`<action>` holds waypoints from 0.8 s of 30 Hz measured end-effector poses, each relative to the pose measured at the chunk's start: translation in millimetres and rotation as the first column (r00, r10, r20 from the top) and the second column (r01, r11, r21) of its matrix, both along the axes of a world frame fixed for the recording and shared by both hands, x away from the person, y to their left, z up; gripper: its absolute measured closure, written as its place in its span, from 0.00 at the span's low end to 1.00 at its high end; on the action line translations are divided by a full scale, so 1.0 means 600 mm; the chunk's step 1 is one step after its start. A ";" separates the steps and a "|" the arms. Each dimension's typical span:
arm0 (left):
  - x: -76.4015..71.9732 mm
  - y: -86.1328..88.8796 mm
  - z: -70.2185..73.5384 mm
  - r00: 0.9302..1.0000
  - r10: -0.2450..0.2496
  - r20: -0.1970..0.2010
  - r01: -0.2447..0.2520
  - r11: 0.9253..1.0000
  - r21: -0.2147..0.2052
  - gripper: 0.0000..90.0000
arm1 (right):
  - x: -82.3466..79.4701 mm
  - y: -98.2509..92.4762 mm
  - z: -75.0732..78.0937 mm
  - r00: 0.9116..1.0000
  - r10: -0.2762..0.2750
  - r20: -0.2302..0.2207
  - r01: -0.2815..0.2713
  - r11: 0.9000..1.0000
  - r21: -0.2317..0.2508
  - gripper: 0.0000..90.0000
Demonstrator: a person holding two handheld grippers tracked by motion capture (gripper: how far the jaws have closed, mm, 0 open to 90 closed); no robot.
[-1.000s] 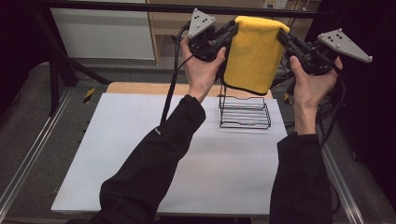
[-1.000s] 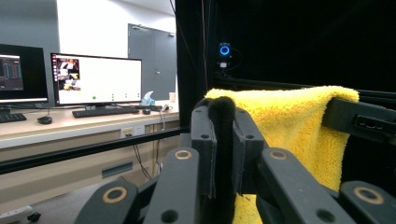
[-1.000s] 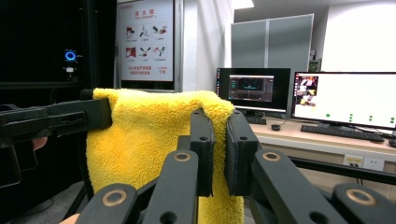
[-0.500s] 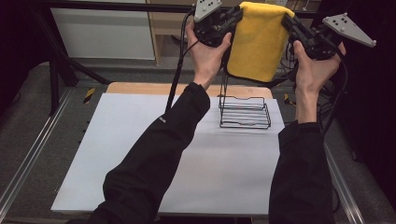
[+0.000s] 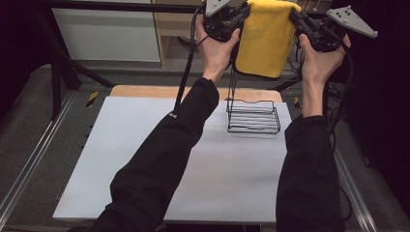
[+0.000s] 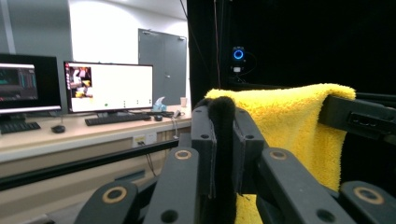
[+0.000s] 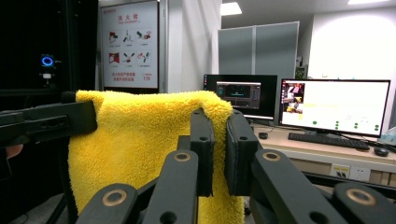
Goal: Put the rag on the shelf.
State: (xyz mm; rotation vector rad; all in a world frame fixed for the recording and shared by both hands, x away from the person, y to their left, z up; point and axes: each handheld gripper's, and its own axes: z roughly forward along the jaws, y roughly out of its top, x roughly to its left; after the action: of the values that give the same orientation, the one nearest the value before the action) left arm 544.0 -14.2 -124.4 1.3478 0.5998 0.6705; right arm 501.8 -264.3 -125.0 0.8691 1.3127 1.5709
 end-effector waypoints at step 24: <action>-0.006 -0.046 -0.093 0.996 -0.083 -0.032 0.086 0.991 0.103 0.90 | 0.004 -0.062 -0.084 0.994 0.005 -0.113 -0.009 0.999 -0.039 0.93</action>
State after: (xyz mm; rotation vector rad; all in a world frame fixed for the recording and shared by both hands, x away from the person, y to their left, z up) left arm 540.6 -41.5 -180.1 1.4734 0.5323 0.6223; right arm 504.3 -301.7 -175.3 0.9413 1.4237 1.5142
